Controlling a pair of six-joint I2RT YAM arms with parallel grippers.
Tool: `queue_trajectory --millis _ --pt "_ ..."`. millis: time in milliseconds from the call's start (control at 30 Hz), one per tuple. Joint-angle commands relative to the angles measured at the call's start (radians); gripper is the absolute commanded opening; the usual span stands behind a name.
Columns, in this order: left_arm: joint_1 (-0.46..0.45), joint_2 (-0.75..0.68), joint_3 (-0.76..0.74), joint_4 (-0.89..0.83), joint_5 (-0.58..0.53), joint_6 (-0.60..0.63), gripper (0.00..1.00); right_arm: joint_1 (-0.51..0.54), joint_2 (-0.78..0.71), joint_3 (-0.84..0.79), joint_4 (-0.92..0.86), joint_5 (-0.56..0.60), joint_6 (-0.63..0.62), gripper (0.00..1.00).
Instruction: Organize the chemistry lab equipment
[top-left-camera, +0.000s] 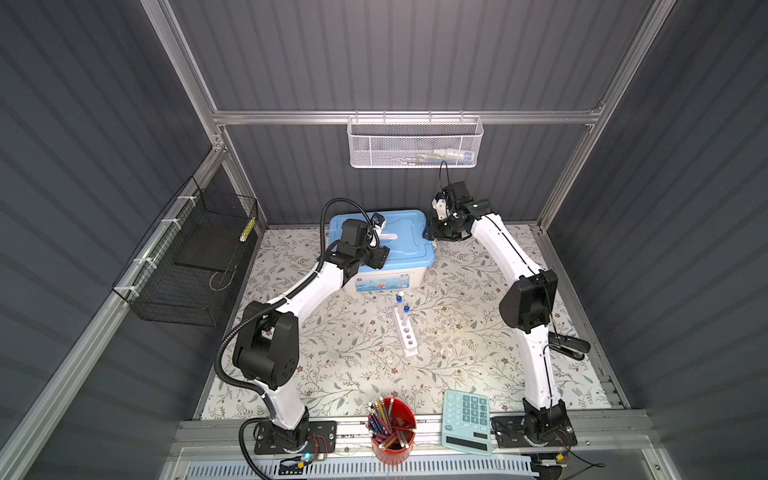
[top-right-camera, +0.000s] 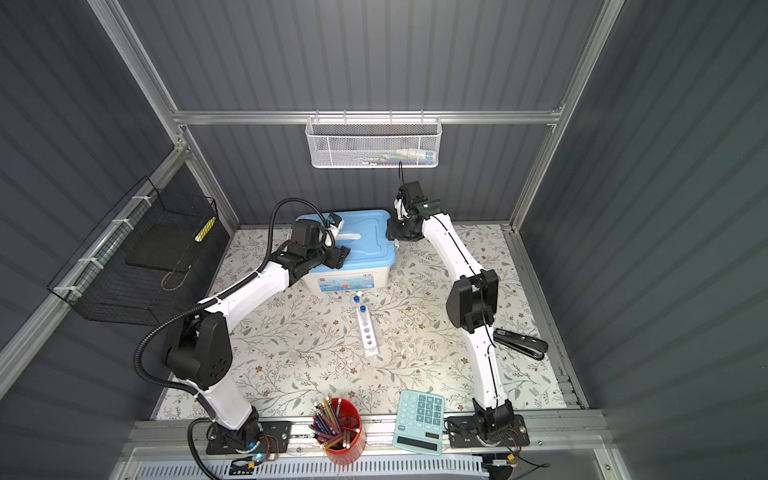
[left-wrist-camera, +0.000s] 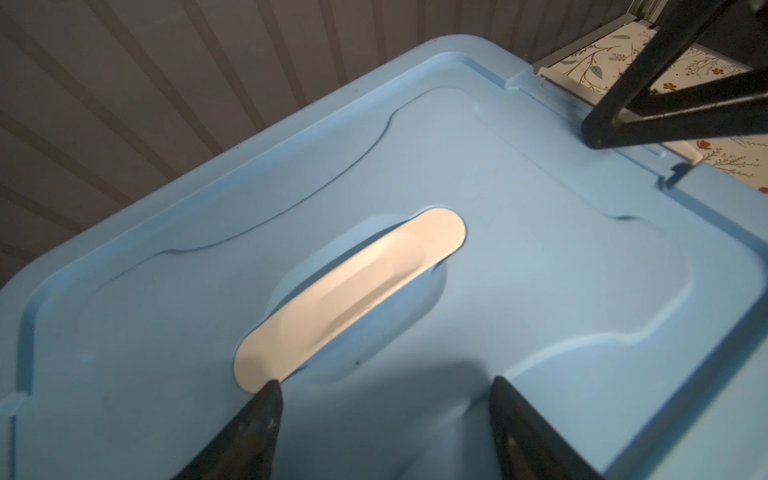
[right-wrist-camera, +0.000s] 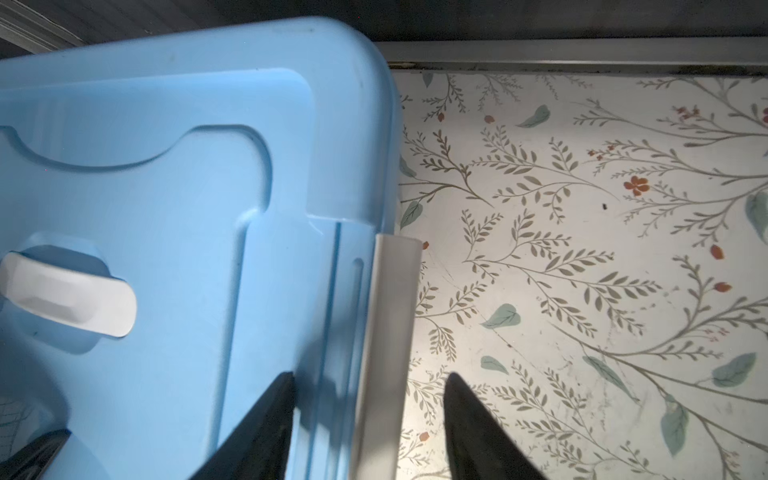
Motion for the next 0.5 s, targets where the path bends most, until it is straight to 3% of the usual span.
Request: queue_trajectory --millis 0,467 --pt "-0.002 0.032 0.017 -0.061 -0.008 0.026 0.78 0.007 0.034 0.014 -0.050 0.039 -0.004 0.53" --pt "-0.002 0.021 0.008 -0.052 -0.010 0.029 0.78 0.036 0.051 0.015 -0.063 0.085 0.003 0.43"
